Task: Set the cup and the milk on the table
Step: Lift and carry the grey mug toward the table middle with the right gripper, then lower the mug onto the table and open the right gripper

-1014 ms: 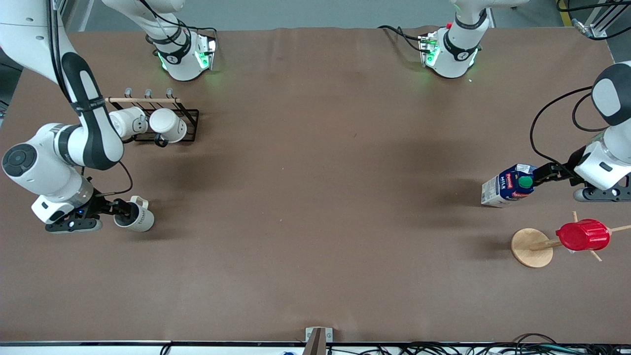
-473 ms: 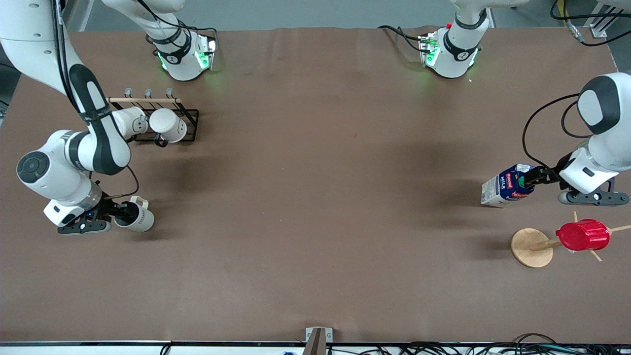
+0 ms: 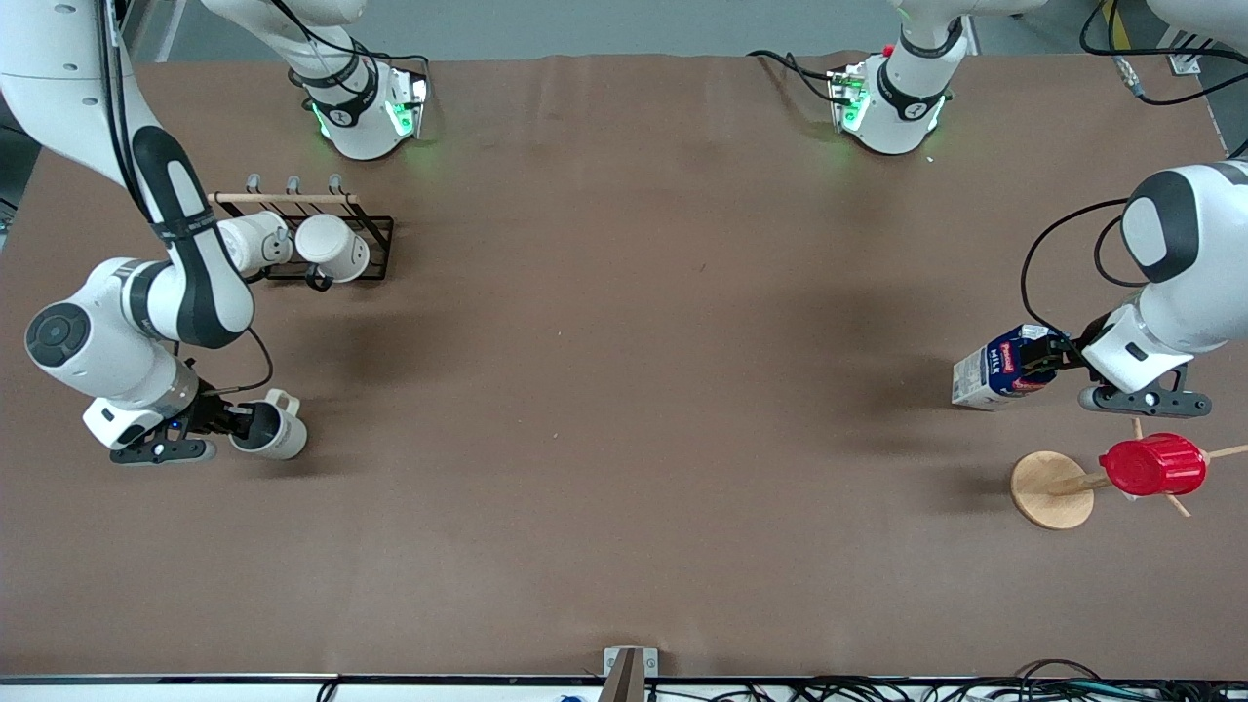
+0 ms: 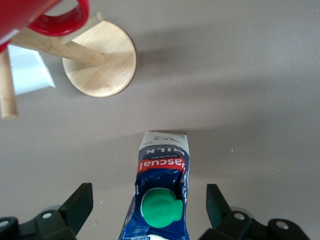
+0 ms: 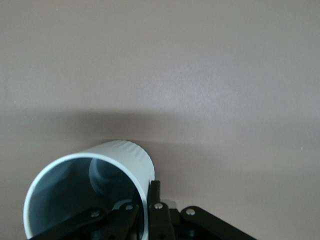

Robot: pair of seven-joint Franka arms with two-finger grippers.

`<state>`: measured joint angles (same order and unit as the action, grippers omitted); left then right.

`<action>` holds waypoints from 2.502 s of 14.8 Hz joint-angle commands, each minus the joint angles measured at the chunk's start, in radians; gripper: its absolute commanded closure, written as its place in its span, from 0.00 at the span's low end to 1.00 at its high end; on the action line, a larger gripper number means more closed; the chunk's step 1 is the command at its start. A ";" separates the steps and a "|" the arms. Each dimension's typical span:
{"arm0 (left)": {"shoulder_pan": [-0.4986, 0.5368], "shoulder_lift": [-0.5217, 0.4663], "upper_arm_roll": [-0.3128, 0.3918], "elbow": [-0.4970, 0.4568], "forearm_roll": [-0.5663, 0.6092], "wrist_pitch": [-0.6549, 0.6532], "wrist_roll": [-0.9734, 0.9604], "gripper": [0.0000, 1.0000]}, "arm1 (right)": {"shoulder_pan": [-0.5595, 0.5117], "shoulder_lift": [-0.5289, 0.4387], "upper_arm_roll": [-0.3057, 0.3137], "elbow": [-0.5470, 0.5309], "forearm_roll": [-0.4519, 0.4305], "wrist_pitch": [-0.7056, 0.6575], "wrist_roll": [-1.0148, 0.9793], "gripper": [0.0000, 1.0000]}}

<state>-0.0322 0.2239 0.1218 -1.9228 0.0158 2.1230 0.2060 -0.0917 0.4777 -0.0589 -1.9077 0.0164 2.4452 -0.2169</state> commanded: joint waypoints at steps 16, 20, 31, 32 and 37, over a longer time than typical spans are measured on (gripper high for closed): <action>-0.002 0.037 0.002 -0.036 -0.016 -0.029 0.023 0.00 | 0.359 0.172 0.390 0.386 -0.291 -0.215 0.965 0.99; 0.002 0.023 0.002 -0.028 -0.016 -0.029 0.056 0.53 | 0.409 0.199 0.429 0.371 -0.322 -0.109 1.008 0.98; 0.005 0.014 0.004 0.028 -0.019 -0.064 0.061 0.80 | 0.460 0.196 0.455 0.263 -0.345 -0.109 1.074 0.91; 0.005 0.014 0.004 0.050 -0.031 -0.098 0.055 0.80 | 0.461 0.197 0.456 0.263 -0.355 -0.106 1.076 0.89; -0.035 0.025 -0.010 0.139 -0.079 -0.138 0.017 0.81 | 0.458 0.179 0.465 0.277 -0.357 -0.120 1.123 0.00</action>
<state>-0.0387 0.2539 0.1184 -1.8218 -0.0463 2.0122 0.2426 0.3780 0.6863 0.3873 -1.6222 -0.3130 2.3323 0.8521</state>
